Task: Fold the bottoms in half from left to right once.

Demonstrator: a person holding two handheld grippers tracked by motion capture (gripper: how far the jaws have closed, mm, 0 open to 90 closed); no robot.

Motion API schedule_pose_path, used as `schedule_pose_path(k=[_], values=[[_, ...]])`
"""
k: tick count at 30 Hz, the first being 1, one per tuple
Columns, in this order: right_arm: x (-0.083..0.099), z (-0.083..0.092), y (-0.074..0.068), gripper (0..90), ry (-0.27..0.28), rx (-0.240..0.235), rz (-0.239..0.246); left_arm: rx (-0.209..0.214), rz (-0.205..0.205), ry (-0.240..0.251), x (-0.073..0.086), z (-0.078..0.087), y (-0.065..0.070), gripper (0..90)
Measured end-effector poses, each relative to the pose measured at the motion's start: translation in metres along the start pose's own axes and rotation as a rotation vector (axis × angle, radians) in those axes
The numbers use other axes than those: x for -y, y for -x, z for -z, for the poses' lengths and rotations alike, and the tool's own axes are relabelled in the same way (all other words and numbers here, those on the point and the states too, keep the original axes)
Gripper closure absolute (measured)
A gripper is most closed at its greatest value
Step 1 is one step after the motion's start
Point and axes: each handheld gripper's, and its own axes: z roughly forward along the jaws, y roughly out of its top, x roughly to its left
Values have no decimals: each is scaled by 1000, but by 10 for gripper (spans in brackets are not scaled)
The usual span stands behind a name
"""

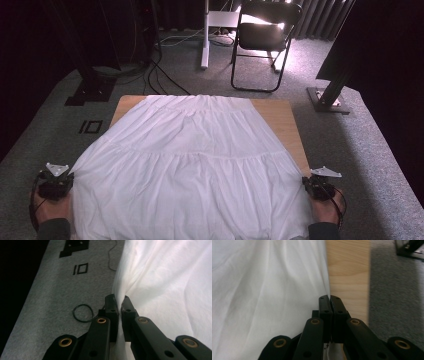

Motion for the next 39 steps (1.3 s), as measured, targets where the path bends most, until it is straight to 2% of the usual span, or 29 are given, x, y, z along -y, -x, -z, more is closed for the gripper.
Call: schedule_pose_path(k=[2,5,8,11,12,13,17,18,19,22,23,24,26,30,31,32,33,35,37,38,39], values=[[2,1,3,886,5,4,-13,-35,43,-6,5,1,-12,882],[2,1,1,885,10,-20,-5,-43,89,-4,7,4,-18,881],[1,2,-6,884,18,-35,22,-24,60,32,1,16,-10,880],[-1,1,-10,880,18,-44,36,44,57,105,-9,34,-3,880],[-1,1,-10,876,18,-44,37,44,57,105,-9,34,-3,879],[-1,1,-11,859,22,-45,37,103,58,165,-17,49,2,879],[-2,8,-12,634,83,-50,27,196,19,264,-39,81,19,878],[-2,8,-12,634,83,-50,27,196,19,264,-39,81,19,878],[-3,11,-14,564,107,-53,31,235,-15,304,-51,95,31,877],[-3,11,-19,516,126,-51,53,291,-77,354,-68,113,50,877],[-3,11,-19,516,126,-51,53,291,-77,354,-68,113,50,876],[-3,10,-20,511,124,-54,56,327,-105,368,-77,119,59,876],[-3,8,-22,504,119,-54,60,381,-135,392,-88,125,73,876],[-2,7,-23,504,115,-60,61,521,-190,416,-108,129,105,876],[-2,6,-23,503,115,-63,60,558,-214,415,-114,129,116,876],[-2,6,-24,503,113,-65,63,594,-254,411,-120,129,131,875],[-2,6,-25,502,112,-68,66,611,-278,411,-124,129,141,875],[-2,5,-26,500,110,-73,73,674,-341,408,-135,126,173,875],[-2,4,-28,495,108,-79,82,717,-385,405,-142,123,198,875],[-2,4,-28,494,109,-80,86,749,-414,403,-147,121,216,875],[-2,4,-28,494,111,-81,88,770,-429,402,-149,120,226,875]])
